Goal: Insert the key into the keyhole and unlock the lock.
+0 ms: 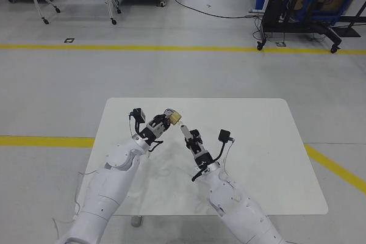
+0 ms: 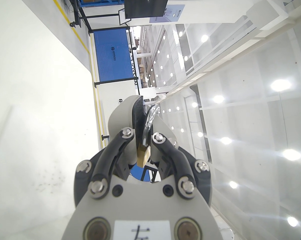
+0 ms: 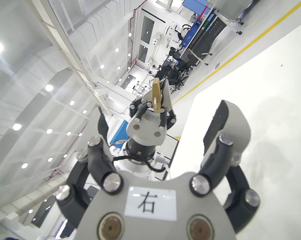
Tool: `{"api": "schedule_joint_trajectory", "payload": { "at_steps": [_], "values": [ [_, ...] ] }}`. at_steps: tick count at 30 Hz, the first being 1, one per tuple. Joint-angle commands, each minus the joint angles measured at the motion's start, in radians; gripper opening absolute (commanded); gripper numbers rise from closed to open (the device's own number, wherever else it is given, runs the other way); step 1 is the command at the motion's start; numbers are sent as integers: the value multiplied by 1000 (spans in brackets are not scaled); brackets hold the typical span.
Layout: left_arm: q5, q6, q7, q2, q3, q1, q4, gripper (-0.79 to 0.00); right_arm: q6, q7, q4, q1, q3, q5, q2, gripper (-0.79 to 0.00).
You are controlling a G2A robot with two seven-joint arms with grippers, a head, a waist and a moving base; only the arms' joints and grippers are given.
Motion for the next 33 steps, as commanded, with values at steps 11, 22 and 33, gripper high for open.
{"api": "schedule_joint_trajectory", "payload": {
  "at_steps": [11, 22, 33],
  "values": [
    [-4, 1, -78, 3, 2, -3, -5, -785, 86, 362, 22, 6, 93, 631, 4, -459],
    [18, 6, -99, 2, 16, -17, 12, -785, 56, 399, 30, 8, 106, 666, 0, -480],
    [32, 2, -104, 3, 22, -21, 14, -785, 57, 396, 32, 8, 99, 653, -5, -785]
  ]
}}
